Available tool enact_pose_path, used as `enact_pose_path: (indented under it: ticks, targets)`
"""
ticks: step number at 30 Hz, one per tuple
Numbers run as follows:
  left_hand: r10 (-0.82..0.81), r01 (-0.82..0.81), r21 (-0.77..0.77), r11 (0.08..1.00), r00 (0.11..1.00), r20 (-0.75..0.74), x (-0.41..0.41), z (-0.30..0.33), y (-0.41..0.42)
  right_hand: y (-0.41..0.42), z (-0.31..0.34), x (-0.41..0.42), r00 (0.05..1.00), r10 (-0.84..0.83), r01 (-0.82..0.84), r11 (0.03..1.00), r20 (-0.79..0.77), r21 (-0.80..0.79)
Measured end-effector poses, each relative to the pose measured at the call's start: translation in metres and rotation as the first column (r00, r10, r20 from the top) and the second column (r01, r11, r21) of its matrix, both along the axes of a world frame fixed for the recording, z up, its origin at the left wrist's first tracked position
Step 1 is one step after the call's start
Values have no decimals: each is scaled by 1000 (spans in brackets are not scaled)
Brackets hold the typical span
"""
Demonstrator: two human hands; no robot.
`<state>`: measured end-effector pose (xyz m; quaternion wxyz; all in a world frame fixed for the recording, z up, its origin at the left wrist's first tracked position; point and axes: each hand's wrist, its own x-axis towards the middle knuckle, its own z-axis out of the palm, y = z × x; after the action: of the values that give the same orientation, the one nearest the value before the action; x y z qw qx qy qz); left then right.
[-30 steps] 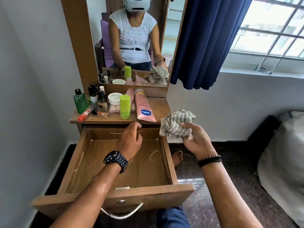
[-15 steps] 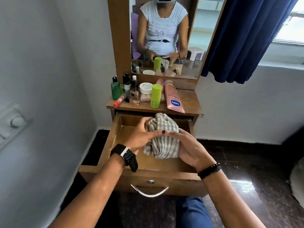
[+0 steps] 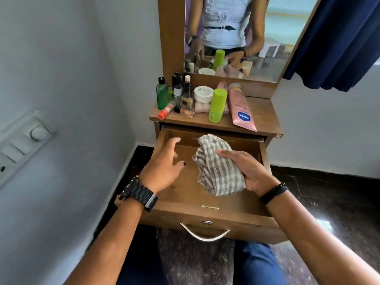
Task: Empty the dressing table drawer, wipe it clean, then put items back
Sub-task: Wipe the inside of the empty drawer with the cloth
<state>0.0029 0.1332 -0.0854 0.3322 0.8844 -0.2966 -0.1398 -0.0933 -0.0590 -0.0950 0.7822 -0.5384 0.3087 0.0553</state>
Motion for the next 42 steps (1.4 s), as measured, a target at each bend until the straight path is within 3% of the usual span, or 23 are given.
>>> enact_pose_path:
  ticks: [6, 10, 16, 18, 23, 27, 31, 35, 38, 40, 42]
  targets:
    - [104, -133, 160, 978, 979, 178, 17, -12, 37, 0, -12, 31, 988, 99, -104, 994, -118, -40]
    - [114, -136, 219, 966, 987, 110, 16, -28, 46, 9, -13, 55, 966, 228, -237, 969, -121, -65]
    - [151, -167, 177, 970, 983, 102, 12, -32, 51, 30, -8, 103, 952, 274, -305, 867, -136, -395]
    - [145, -161, 179, 971, 984, 99, 11, -32, 53, 38, -7, 117, 953, 281, -299, 806, -113, -512]
    - [140, -154, 174, 973, 986, 90, 9, -33, 55, 48, -22, 148, 931, 325, -321, 502, -169, -803]
    - [152, -165, 140, 976, 983, 100, 9, -35, 55, 54, -29, 155, 915, 370, -306, 380, -160, -873]
    - [168, -178, 115, 977, 981, 98, 9, -36, 54, 60, -26, 138, 882, 449, -322, 353, -143, -878]
    - [178, -190, 109, 976, 978, 105, 9, -37, 54, 77, -22, 102, 729, 654, -499, 305, -202, -811]
    - [200, -213, 126, 969, 974, 108, 9, -38, 53, 93, -26, 91, 629, 726, -538, 149, -277, -830]
    - [199, -211, 117, 970, 974, 106, 8, -37, 54, 92, -30, 99, 643, 708, -512, 114, -292, -851]
    - [196, -207, 112, 972, 975, 102, 7, -36, 54, 80, -33, 116, 723, 648, -447, 179, -237, -876]
